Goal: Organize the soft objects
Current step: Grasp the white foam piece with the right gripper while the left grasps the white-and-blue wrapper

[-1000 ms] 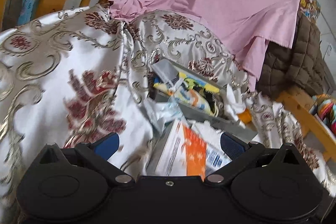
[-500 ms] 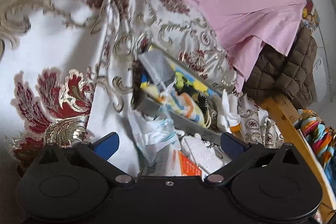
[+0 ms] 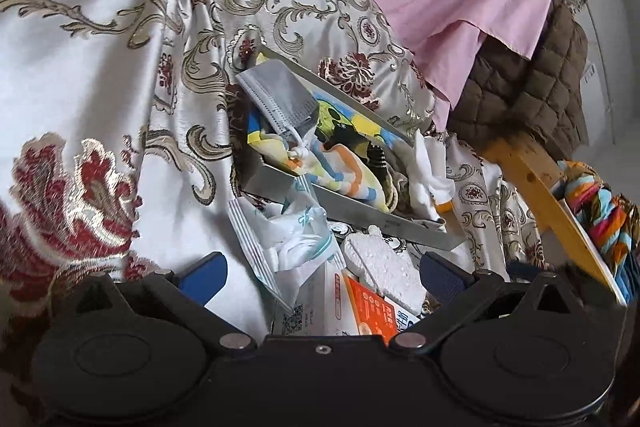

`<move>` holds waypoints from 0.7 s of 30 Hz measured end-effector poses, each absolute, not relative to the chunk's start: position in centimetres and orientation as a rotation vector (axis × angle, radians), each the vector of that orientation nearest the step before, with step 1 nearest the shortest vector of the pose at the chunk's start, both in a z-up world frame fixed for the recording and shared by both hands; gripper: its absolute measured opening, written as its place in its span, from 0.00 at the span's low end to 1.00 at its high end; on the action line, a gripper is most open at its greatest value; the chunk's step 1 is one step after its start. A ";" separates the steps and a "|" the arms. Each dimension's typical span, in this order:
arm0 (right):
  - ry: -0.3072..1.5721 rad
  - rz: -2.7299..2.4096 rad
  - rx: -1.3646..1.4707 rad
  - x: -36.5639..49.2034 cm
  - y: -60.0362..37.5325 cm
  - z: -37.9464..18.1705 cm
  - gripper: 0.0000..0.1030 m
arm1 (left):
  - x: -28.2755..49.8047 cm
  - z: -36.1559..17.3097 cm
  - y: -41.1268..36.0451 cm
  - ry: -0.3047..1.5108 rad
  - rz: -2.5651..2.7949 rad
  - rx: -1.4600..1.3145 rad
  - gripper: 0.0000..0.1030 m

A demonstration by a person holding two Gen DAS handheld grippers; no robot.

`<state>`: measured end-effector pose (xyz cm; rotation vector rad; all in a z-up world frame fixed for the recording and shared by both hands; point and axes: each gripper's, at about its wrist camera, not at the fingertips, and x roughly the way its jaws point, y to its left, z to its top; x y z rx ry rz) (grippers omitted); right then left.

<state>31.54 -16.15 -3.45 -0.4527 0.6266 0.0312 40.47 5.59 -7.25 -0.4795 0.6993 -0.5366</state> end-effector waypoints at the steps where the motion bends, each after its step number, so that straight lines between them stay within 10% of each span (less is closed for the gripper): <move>1: 0.636 0.036 -0.466 32.3 -16.2 -3.3 1.00 | 40.6 -7.3 5.6 0.702 -0.538 -0.478 0.98; 21: 0.852 0.171 -0.570 41.0 -14.6 -5.3 0.85 | 43.7 -9.6 6.1 0.755 -0.570 -0.536 0.49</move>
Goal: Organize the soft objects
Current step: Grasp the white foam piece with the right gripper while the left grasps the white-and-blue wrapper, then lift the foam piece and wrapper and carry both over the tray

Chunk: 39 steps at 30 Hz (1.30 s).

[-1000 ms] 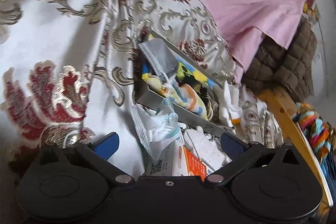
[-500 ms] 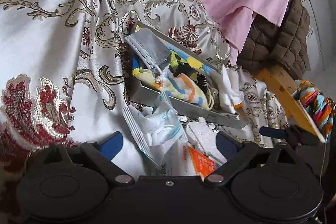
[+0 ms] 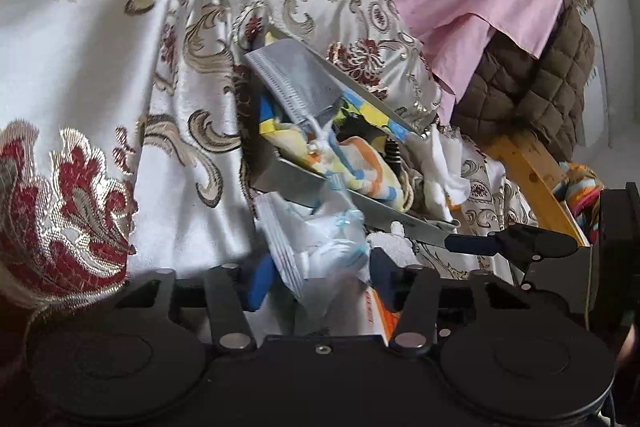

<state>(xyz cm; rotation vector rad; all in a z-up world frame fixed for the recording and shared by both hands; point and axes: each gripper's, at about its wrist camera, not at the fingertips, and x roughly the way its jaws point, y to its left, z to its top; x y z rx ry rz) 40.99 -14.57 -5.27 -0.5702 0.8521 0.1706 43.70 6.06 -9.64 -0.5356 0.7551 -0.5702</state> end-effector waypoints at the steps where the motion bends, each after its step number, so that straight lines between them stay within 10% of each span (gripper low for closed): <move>1: 0.864 0.181 -0.565 41.3 -14.5 -5.2 0.84 | 43.9 -9.8 6.1 0.758 -0.572 -0.547 0.49; 39: 0.845 0.173 -0.371 41.1 -14.5 -2.8 0.64 | 44.0 -7.7 4.0 0.671 -0.601 -0.480 0.20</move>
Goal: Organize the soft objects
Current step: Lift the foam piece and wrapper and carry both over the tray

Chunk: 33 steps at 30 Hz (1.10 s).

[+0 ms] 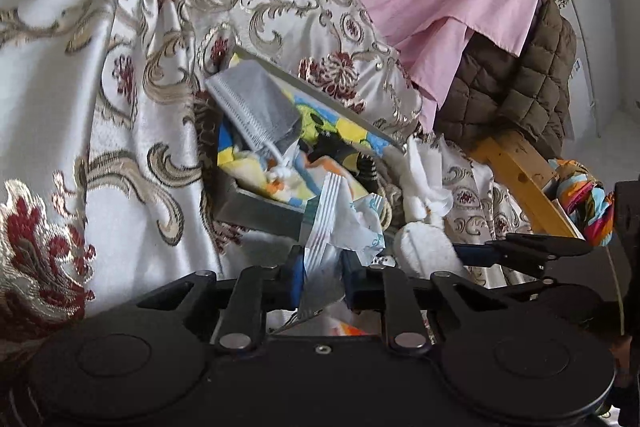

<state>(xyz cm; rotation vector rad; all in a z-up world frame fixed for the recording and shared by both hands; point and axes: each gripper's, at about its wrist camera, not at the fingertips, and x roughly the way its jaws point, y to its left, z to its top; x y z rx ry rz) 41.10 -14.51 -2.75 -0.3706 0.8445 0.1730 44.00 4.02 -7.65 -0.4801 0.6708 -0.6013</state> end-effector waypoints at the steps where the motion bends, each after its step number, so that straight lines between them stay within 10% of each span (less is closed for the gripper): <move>1: 0.835 0.167 -0.371 40.9 -14.6 -2.3 0.65 | 43.8 -7.3 4.0 0.663 -0.608 -0.483 0.20; 33: 0.704 -0.005 -0.197 53.4 -20.1 2.0 0.65 | 54.9 -2.5 -2.6 0.605 -0.358 -0.417 0.21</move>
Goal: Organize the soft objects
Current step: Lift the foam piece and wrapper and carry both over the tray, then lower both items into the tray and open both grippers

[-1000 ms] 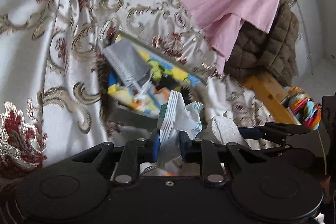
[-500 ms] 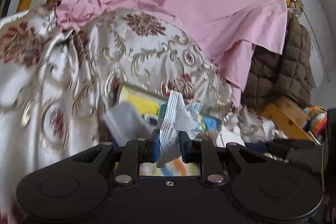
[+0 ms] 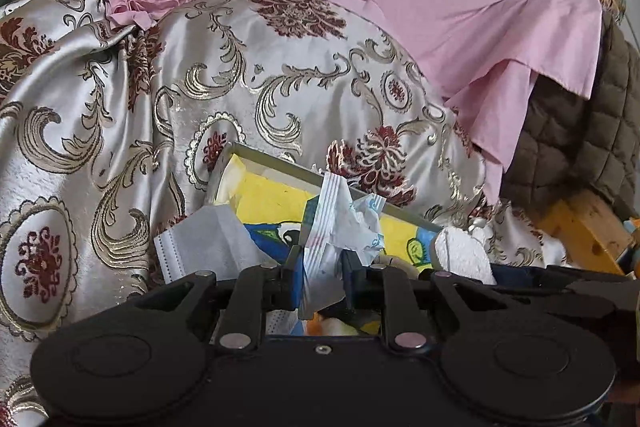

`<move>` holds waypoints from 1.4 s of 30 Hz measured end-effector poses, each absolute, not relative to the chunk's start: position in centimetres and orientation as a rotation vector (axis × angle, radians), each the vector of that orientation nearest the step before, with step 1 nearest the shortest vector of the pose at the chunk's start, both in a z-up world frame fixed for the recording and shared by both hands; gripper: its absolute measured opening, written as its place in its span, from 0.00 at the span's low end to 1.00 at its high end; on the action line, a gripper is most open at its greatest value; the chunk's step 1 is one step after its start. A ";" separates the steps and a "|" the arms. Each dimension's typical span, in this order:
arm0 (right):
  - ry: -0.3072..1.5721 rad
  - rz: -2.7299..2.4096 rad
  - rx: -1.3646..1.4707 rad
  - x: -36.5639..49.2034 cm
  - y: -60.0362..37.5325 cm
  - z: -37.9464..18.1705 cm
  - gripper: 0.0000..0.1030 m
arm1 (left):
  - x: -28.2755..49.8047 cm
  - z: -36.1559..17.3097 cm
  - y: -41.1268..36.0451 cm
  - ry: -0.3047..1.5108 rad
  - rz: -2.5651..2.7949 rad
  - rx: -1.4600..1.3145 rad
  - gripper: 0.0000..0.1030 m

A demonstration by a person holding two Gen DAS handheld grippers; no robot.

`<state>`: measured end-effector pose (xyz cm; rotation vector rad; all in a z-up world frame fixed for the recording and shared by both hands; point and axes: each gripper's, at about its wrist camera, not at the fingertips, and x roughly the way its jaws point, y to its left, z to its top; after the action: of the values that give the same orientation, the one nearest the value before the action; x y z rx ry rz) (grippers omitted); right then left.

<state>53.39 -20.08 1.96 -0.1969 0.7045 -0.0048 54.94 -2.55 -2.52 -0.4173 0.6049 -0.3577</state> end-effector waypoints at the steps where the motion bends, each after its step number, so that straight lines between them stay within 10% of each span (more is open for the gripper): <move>1: 0.711 -0.007 -0.196 53.6 -20.2 1.9 0.65 | 55.0 -2.7 -2.7 0.611 -0.355 -0.416 0.21; 19: 0.711 -0.040 -0.161 53.8 -21.1 1.2 0.74 | 55.1 -3.0 -4.0 0.680 -0.342 -0.377 0.28; 42: 0.649 -0.069 -0.122 51.5 -22.6 3.0 0.94 | 52.7 -1.4 -2.9 0.614 -0.258 -0.327 0.79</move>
<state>51.49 -22.56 3.00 -0.1219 0.6489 -0.0691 52.69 -2.91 -1.35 -0.3270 0.6144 -0.2582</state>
